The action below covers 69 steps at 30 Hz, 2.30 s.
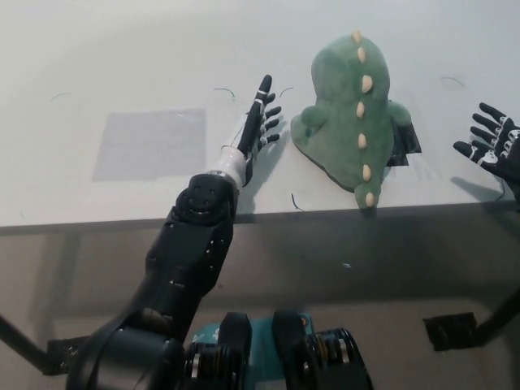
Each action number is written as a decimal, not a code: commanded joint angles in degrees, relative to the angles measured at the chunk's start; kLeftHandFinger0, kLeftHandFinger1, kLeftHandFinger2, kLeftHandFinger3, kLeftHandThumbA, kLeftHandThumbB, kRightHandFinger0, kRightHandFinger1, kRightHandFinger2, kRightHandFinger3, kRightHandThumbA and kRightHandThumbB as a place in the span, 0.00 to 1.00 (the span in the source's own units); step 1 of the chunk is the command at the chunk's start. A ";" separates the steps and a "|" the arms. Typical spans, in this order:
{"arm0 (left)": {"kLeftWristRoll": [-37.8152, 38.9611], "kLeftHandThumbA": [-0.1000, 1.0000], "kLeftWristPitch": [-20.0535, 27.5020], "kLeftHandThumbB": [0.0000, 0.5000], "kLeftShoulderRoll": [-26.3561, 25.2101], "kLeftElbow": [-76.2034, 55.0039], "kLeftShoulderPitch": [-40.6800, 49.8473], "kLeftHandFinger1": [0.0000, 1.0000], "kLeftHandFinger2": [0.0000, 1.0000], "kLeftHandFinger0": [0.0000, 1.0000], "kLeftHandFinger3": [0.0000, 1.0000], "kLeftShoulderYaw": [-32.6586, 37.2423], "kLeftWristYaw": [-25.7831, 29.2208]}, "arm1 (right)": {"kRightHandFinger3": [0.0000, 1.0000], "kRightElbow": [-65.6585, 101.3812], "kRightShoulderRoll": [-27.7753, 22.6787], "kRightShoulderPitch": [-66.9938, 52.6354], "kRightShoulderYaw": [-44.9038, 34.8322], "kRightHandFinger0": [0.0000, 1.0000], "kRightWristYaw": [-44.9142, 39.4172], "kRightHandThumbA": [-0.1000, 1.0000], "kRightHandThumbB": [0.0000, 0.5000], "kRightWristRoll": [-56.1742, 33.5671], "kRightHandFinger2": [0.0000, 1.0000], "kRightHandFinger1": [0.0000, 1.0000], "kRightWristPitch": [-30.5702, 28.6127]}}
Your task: Use both hands to pick up a dinasour on the right side and move it to the left side
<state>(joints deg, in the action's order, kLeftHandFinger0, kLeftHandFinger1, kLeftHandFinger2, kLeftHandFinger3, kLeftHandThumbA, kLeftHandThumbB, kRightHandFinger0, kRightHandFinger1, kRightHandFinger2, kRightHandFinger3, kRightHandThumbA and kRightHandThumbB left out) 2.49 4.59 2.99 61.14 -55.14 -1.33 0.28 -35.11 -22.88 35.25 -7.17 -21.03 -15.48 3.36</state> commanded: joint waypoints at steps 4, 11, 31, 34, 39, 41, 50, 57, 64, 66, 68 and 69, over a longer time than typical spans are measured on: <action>-0.04 1.00 1.89 0.93 0.78 -0.91 -2.66 1.00 1.00 1.00 1.00 -0.16 0.99 | 1.00 2.80 -0.65 1.91 -0.26 1.00 0.06 1.00 0.55 0.33 1.00 1.00 0.23; 0.06 1.00 3.29 0.83 1.92 0.93 -4.19 1.00 1.00 1.00 1.00 -0.38 1.81 | 1.00 4.64 -0.71 2.03 -0.39 1.00 -0.03 1.00 0.51 0.05 1.00 1.00 1.49; 1.27 1.00 -0.53 1.00 6.11 4.40 -9.06 1.00 1.00 1.00 1.00 -1.81 4.22 | 1.00 6.63 6.97 6.91 3.63 1.00 5.70 1.00 0.54 5.16 1.00 1.00 3.91; 1.57 1.00 0.07 1.00 6.75 4.54 -9.43 1.00 1.00 1.00 1.00 -2.38 4.10 | 1.00 7.61 7.67 7.05 3.78 1.00 6.20 1.00 0.52 5.87 1.00 1.00 4.73; 1.82 1.00 0.23 1.00 7.14 4.53 -10.09 1.00 1.00 1.00 1.00 -2.94 4.18 | 1.00 7.40 8.25 7.81 2.88 1.00 6.35 1.00 0.53 5.41 1.00 1.00 4.77; 1.96 1.00 0.27 1.00 6.99 4.93 -10.89 1.00 1.00 1.00 1.00 -3.11 4.39 | 1.00 6.95 8.14 8.64 2.75 1.00 6.45 1.00 0.51 5.44 1.00 1.00 4.61; 3.25 1.00 -2.31 0.93 7.88 4.45 -13.84 1.00 1.00 1.00 1.00 -3.84 2.98 | 1.00 7.40 8.57 11.75 3.08 1.00 7.39 1.00 0.48 6.33 1.00 1.00 5.33; 3.19 1.00 -4.59 0.91 7.97 4.37 -14.84 1.00 1.00 1.00 1.00 -3.36 2.74 | 1.00 7.02 9.14 12.78 3.31 1.00 8.25 1.00 0.43 6.88 1.00 1.00 5.38; 2.41 1.00 -2.93 0.91 7.14 6.42 -14.50 1.00 1.00 1.00 1.00 -2.64 2.52 | 1.00 5.95 9.41 12.97 3.63 1.00 8.42 1.00 0.50 7.63 1.00 1.00 4.67; 2.37 1.00 -3.43 0.89 7.11 6.25 -14.16 1.00 1.00 1.00 1.00 -2.54 2.98 | 1.00 5.65 9.58 12.98 3.52 1.00 8.37 1.00 0.53 7.46 1.00 1.00 4.51; 2.26 1.00 -3.64 0.90 6.86 6.54 -14.17 1.00 1.00 1.00 1.00 -2.29 2.84 | 1.00 4.64 9.63 13.12 3.12 1.00 8.15 1.00 0.58 6.91 1.00 1.00 3.97; 2.30 1.00 -3.74 0.91 6.84 6.32 -14.07 1.00 1.00 1.00 1.00 -2.22 2.76 | 1.00 4.78 9.63 12.98 3.08 1.00 7.99 1.00 0.58 6.77 1.00 1.00 3.98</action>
<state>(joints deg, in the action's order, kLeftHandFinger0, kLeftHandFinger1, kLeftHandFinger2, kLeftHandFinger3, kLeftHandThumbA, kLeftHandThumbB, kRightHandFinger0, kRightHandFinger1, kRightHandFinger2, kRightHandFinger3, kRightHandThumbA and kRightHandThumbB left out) 5.21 0.97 9.64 68.14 -65.64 -4.20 4.15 -30.67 -13.65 44.41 -3.80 -12.95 -8.17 8.93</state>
